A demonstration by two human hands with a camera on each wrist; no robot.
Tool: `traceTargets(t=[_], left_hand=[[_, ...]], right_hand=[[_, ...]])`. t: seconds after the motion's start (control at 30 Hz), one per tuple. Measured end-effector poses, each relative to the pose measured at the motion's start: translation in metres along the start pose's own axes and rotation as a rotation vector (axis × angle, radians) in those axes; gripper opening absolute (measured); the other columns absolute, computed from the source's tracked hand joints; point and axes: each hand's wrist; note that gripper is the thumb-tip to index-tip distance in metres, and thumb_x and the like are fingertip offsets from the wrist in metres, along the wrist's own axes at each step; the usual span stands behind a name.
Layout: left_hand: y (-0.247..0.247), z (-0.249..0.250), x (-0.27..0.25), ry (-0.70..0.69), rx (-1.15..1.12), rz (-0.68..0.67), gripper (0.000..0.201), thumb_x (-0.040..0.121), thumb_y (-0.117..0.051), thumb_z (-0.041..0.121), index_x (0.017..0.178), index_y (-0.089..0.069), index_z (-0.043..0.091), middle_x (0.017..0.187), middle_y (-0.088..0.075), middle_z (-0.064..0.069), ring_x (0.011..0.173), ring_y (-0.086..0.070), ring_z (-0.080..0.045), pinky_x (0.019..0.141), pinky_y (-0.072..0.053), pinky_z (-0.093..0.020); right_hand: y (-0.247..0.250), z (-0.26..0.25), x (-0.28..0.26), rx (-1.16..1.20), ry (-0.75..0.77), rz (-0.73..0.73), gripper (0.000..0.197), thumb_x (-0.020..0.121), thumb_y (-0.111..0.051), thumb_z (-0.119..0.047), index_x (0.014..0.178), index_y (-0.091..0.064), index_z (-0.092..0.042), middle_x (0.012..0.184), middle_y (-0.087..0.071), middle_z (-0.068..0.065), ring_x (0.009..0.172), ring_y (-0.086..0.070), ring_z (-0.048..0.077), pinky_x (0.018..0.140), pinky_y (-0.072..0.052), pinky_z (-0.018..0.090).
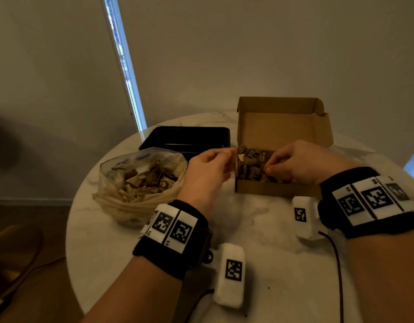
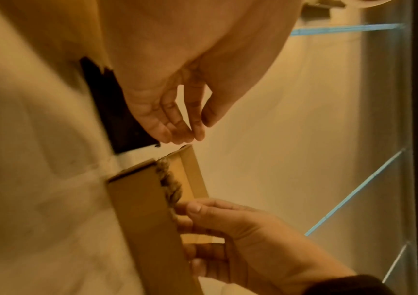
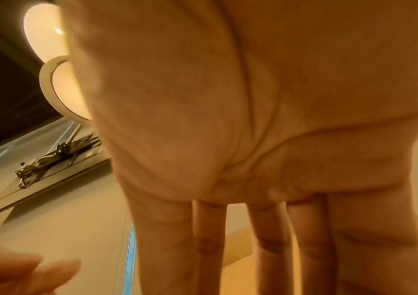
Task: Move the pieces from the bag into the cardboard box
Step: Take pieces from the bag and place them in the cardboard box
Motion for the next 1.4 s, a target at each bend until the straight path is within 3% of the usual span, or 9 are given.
traceTargets(t=[0.1,0.2,0.4,0.57,0.67,0.73,0.93,1.07,1.4], left_hand=[[0.016,0.024,-0.009,-0.087,-0.002,0.017,0.02,0.103,-0.056,0.023,0.11,-0.075,0.019,0.102,-0.074,0.0,0.094,-0.069,-0.011,0.08,-0.056,-0.023],[0.044,0.052,-0.018,-0.189,0.027,0.048,0.019,0.102,-0.058,0.023,0.104,-0.077,0.017,0.096,-0.073,0.0,0.088,-0.067,-0.012,0.076,-0.053,-0.024],[0.129,0.084,-0.027,-0.291,0.347,0.267,0.011,0.096,-0.068,0.025,0.096,-0.077,0.02,0.087,-0.073,0.006,0.08,-0.065,-0.006,0.064,-0.049,-0.014],[0.172,0.067,-0.027,-0.063,0.754,0.334,0.01,0.08,-0.074,0.039,0.071,-0.077,0.037,0.09,-0.074,0.0,0.106,-0.064,-0.034,0.1,-0.05,-0.052],[0.179,0.063,-0.032,0.063,0.842,0.274,0.01,0.089,-0.074,0.02,0.084,-0.077,0.029,0.086,-0.066,0.005,0.092,-0.064,-0.02,0.094,-0.051,-0.035],[0.183,0.06,-0.03,0.101,0.86,0.239,0.013,0.091,-0.072,0.015,0.101,-0.077,0.022,0.084,-0.062,0.007,0.08,-0.059,-0.012,0.081,-0.052,-0.029],[0.183,0.057,-0.032,0.099,0.89,0.196,0.024,0.093,-0.066,0.012,0.113,-0.073,0.021,0.1,-0.065,-0.002,0.086,-0.065,-0.02,0.081,-0.061,-0.037],[0.186,0.053,-0.034,0.087,0.861,0.211,0.026,0.094,-0.065,0.012,0.117,-0.072,0.021,0.112,-0.066,-0.007,0.097,-0.066,-0.024,0.089,-0.06,-0.042],[0.192,0.056,-0.032,0.116,0.781,0.272,0.03,0.093,-0.067,0.013,0.121,-0.07,0.023,0.114,-0.066,-0.009,0.099,-0.066,-0.026,0.093,-0.059,-0.044]], right_hand=[[0.007,-0.006,-0.007,0.033,0.015,0.077,0.008,0.093,-0.071,-0.035,0.092,-0.075,-0.029,0.099,-0.071,-0.004,0.093,-0.065,0.019,0.079,-0.055,0.037],[0.004,-0.029,-0.018,0.019,0.103,0.133,0.007,0.095,-0.067,-0.04,0.091,-0.068,-0.034,0.102,-0.067,-0.007,0.093,-0.062,0.014,0.067,-0.045,0.029],[-0.043,-0.117,-0.03,-0.061,0.389,-0.052,0.012,0.095,-0.068,-0.037,0.103,-0.074,-0.03,0.1,-0.07,-0.011,0.09,-0.064,0.007,0.07,-0.048,0.023],[-0.094,-0.173,-0.011,-0.265,0.511,-0.143,0.038,0.094,-0.069,-0.026,0.132,-0.064,-0.029,0.122,-0.066,-0.005,0.105,-0.062,0.014,0.08,-0.05,0.021],[-0.113,-0.187,0.002,-0.394,0.517,-0.189,0.054,0.091,-0.073,-0.021,0.142,-0.056,-0.03,0.13,-0.065,-0.002,0.113,-0.061,0.016,0.087,-0.049,0.025],[-0.123,-0.19,0.008,-0.486,0.546,-0.22,0.053,0.091,-0.073,-0.022,0.141,-0.057,-0.029,0.131,-0.065,-0.002,0.117,-0.061,0.019,0.089,-0.046,0.026],[-0.139,-0.195,0.01,-0.594,0.597,-0.209,0.037,0.096,-0.065,-0.02,0.132,-0.063,-0.026,0.127,-0.063,0.002,0.118,-0.06,0.026,0.09,-0.042,0.027],[-0.133,-0.191,0.015,-0.462,0.56,-0.135,0.022,0.093,-0.067,-0.014,0.113,-0.072,-0.023,0.112,-0.069,0.002,0.102,-0.067,0.022,0.091,-0.057,0.034],[-0.108,-0.166,0.014,0.072,0.544,0.026,0.012,0.089,-0.071,-0.018,0.098,-0.072,-0.027,0.091,-0.07,-0.008,0.081,-0.066,0.007,0.068,-0.052,0.018]])
Point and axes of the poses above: each hand's wrist, its own x-axis towards the middle knuckle, its own y-axis out of the back of the hand, z = x × y
